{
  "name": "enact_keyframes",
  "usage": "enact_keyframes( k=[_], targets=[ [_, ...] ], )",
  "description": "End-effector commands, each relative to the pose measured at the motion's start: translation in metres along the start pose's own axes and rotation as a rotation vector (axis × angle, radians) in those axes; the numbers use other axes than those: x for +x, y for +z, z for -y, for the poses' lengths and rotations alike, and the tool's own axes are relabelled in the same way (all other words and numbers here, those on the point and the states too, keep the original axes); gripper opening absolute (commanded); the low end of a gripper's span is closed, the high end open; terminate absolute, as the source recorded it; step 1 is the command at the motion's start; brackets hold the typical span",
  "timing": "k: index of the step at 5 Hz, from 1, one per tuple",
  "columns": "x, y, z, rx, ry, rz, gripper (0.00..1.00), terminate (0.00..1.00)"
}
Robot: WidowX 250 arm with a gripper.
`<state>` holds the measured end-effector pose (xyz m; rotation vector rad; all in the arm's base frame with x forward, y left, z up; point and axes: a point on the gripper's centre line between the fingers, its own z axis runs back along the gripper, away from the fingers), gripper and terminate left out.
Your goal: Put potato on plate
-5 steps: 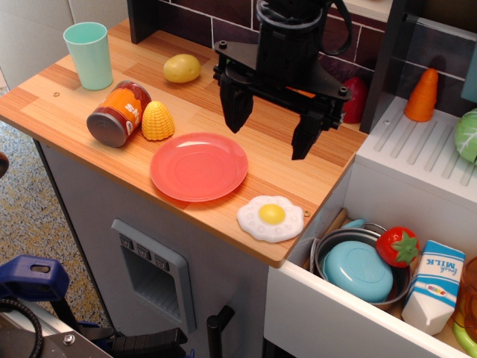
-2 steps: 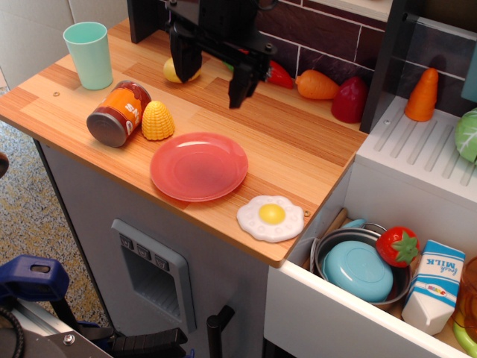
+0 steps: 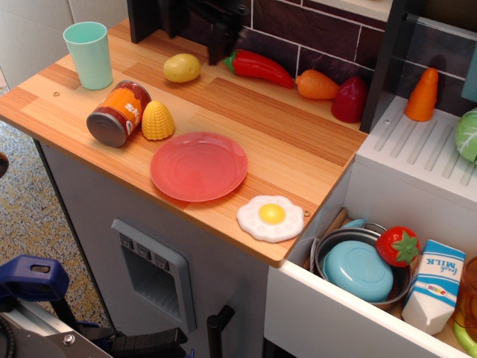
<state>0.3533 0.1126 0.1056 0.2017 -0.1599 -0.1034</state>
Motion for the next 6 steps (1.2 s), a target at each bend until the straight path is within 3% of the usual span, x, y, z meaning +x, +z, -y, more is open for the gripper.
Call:
enact_keyframes(
  k=[1,3,6],
  targets=[
    [0.027,0.003,-0.035,0.042,-0.032,0.119,1.0,0.0],
    [0.044,-0.03,-0.064,-0.018,-0.088,0.157,1.0,0.0],
    [0.033,-0.063,-0.066,-0.065,-0.075,0.168,1.0,0.0]
  ],
)
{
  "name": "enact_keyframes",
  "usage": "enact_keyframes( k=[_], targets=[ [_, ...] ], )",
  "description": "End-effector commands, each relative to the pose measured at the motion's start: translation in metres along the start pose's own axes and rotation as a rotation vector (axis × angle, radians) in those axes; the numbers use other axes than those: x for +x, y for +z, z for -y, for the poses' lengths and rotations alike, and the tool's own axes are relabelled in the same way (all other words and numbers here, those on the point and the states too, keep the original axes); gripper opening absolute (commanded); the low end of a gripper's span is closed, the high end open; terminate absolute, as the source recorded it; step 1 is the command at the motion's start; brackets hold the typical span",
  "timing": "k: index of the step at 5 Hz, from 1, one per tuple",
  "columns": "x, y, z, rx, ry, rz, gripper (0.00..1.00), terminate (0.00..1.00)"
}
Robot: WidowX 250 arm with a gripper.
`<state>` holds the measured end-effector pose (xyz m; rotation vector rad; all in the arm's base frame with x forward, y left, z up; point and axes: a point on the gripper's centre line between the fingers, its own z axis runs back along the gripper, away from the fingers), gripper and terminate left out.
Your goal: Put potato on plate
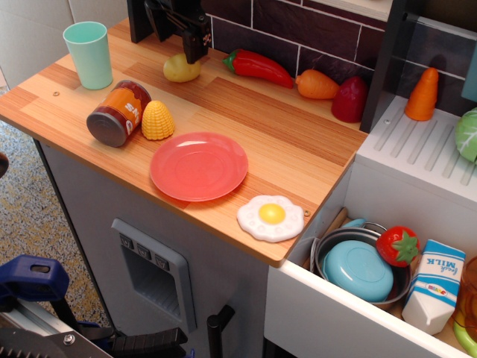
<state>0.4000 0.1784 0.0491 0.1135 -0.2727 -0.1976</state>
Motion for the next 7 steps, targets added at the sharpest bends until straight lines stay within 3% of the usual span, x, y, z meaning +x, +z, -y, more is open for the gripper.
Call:
enact_keyframes(
  k=[1,3,4,5,6,7],
  targets=[
    [0.001,0.003,-0.002,0.003,0.0,0.051,1.0,0.0],
    [-0.006,-0.023,0.0,-0.048,0.006,0.058,1.0,0.0],
    [-0.006,-0.027,0.001,-0.056,0.037,0.035,0.0,0.0],
    [0.0,0.004,0.011,-0.028,0.059,0.007,0.0,0.0],
    [0.0,0.051,0.04,0.019,0.1,-0.028,0.0,0.0],
    [-0.013,0.085,0.067,0.06,0.137,-0.032,0.0,0.0]
  ],
)
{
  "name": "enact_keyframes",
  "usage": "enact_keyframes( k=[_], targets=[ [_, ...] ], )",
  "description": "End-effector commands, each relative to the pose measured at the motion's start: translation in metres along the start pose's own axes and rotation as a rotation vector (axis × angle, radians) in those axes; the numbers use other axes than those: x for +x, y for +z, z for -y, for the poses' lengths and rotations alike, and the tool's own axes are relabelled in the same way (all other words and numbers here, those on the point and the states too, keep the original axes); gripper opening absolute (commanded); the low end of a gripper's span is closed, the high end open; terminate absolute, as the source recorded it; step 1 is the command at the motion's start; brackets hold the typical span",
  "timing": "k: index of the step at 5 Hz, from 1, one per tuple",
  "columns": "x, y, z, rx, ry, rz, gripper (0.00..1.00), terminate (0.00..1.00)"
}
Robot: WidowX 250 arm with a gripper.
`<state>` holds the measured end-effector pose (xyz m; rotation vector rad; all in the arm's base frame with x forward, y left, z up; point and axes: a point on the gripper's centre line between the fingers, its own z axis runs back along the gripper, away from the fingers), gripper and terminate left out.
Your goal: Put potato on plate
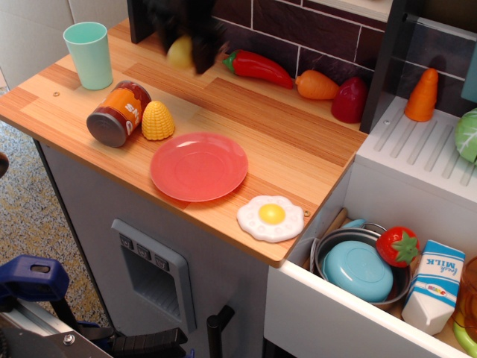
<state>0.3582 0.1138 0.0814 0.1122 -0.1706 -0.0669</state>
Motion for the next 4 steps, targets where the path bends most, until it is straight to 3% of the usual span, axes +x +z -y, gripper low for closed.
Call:
enact_keyframes(
  k=[1,3,4],
  targets=[
    [-0.025,0.049,0.023,0.063,0.086,0.06,0.0,0.0],
    [-0.061,0.026,0.043,-0.019,0.151,0.014,0.0,0.0],
    [-0.061,0.007,0.05,-0.06,0.146,0.004,0.0,0.0]
  ],
)
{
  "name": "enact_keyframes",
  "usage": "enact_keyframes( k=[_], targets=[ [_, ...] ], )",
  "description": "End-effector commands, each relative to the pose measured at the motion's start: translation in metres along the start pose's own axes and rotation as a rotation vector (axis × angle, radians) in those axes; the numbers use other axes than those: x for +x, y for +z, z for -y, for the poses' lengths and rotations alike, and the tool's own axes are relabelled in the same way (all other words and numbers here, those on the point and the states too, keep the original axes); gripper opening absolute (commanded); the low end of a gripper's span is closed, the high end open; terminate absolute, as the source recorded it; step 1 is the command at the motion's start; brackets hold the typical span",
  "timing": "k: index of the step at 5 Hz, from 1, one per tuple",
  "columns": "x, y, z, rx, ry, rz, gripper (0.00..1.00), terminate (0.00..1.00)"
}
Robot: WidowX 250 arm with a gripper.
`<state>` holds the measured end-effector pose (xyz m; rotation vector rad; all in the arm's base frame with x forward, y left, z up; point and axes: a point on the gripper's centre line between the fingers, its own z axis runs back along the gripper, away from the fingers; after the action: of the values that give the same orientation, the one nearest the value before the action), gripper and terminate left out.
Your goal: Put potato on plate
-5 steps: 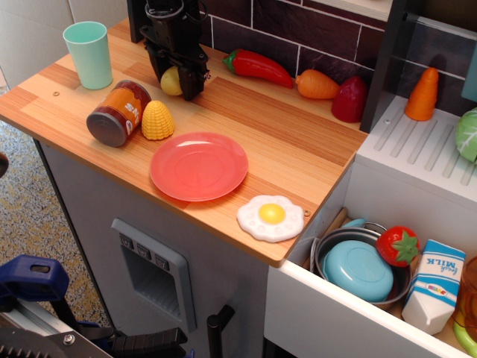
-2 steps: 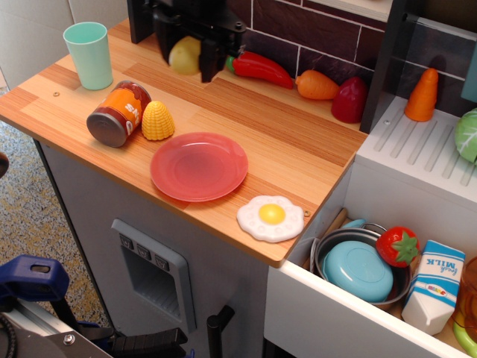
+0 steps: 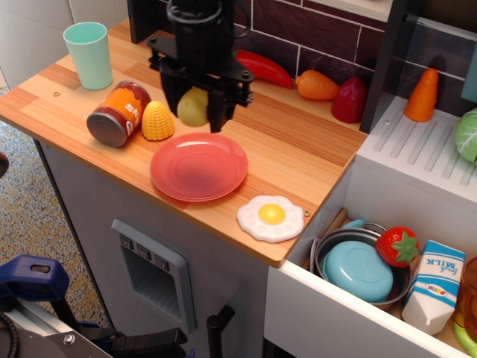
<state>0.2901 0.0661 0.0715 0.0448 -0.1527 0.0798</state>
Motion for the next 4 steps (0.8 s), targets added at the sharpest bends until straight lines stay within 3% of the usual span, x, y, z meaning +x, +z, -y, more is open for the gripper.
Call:
enact_keyframes(
  k=[1,2,4],
  targets=[
    [0.0042,-0.01,-0.0018,-0.034,0.011,-0.009,0.0,0.0],
    [0.0051,-0.013,-0.005,-0.046,-0.002,-0.013,1.0,0.0],
    [0.0051,-0.013,-0.005,-0.046,-0.002,-0.013,1.0,0.0]
  ],
)
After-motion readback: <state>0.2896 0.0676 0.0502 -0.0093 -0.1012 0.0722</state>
